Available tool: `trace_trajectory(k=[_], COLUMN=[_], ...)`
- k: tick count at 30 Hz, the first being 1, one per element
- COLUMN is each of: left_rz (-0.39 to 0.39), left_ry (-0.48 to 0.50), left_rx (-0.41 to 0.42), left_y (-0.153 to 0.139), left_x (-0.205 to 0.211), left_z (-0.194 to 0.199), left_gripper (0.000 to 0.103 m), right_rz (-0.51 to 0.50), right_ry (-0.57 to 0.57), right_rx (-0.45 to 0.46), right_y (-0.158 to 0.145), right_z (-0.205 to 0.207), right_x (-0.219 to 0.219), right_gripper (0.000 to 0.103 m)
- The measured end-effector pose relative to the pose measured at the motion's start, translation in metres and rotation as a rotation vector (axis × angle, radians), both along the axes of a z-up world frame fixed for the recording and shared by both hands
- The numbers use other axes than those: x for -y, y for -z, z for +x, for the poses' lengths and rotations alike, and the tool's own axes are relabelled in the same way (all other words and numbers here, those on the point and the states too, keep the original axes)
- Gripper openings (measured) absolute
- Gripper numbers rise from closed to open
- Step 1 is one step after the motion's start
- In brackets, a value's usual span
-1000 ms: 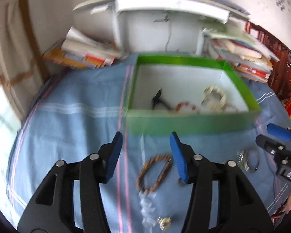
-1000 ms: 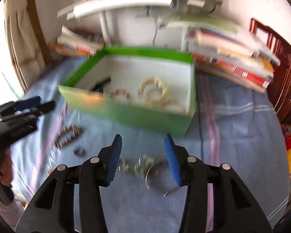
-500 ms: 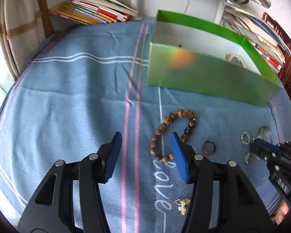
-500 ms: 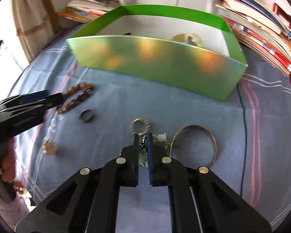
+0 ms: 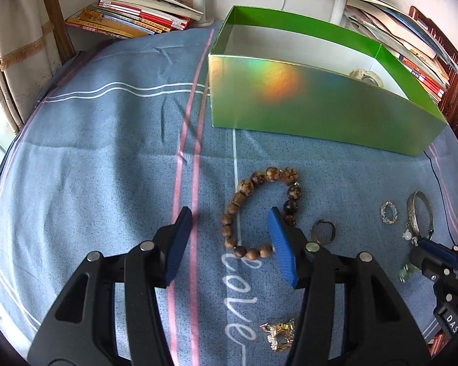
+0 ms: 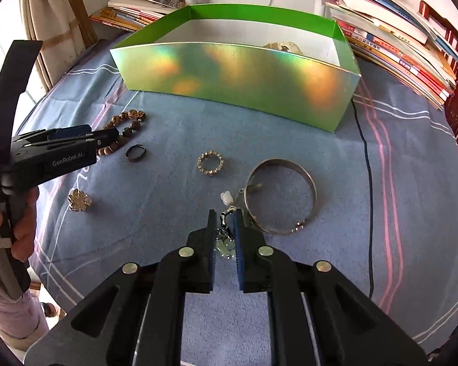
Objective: Organize jewelry
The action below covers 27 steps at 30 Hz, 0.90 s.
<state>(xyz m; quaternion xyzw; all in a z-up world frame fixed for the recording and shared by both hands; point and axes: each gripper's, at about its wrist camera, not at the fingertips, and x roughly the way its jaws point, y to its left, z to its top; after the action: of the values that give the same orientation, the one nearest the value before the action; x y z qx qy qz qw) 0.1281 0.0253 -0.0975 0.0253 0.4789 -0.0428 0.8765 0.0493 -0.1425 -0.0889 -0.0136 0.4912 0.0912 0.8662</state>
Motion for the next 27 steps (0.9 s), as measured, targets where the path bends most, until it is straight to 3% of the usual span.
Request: trace_trajectory(k=[2, 6, 11, 14, 18, 27], left_rz=[0.0, -0.003, 0.015, 0.009, 0.001, -0.048], left_ry=[-0.001, -0.003, -0.002, 0.006, 0.065, 0.155], left_rx=[0.0, 0.003, 0.02, 0.032, 0.059, 0.019], left_y=[0.0, -0.001, 0.0, 0.0, 0.0, -0.002], left_x=[0.0, 0.0, 0.005, 0.008, 0.019, 0.033], left_z=[0.0, 0.003, 0.005, 0.002, -0.007, -0.036], left_gripper=[0.052, 0.055, 0.053, 0.043, 0.021, 0.016], right_rz=[-0.001, -0.019, -0.047, -0.044, -0.036, -0.034], right_ry=[0.009, 0.048, 0.062, 0.063, 0.061, 0.058], right_rx=[0.003, -0.001, -0.007, -0.009, -0.011, -0.014], right_y=[-0.001, -0.002, 0.002, 0.002, 0.002, 0.001], right_z=[-0.001, -0.002, -0.005, -0.008, -0.009, -0.011], right_x=[0.003, 0.009, 0.01, 0.013, 0.014, 0.01], right_gripper=[0.011, 0.028, 0.027, 0.027, 0.021, 0.019])
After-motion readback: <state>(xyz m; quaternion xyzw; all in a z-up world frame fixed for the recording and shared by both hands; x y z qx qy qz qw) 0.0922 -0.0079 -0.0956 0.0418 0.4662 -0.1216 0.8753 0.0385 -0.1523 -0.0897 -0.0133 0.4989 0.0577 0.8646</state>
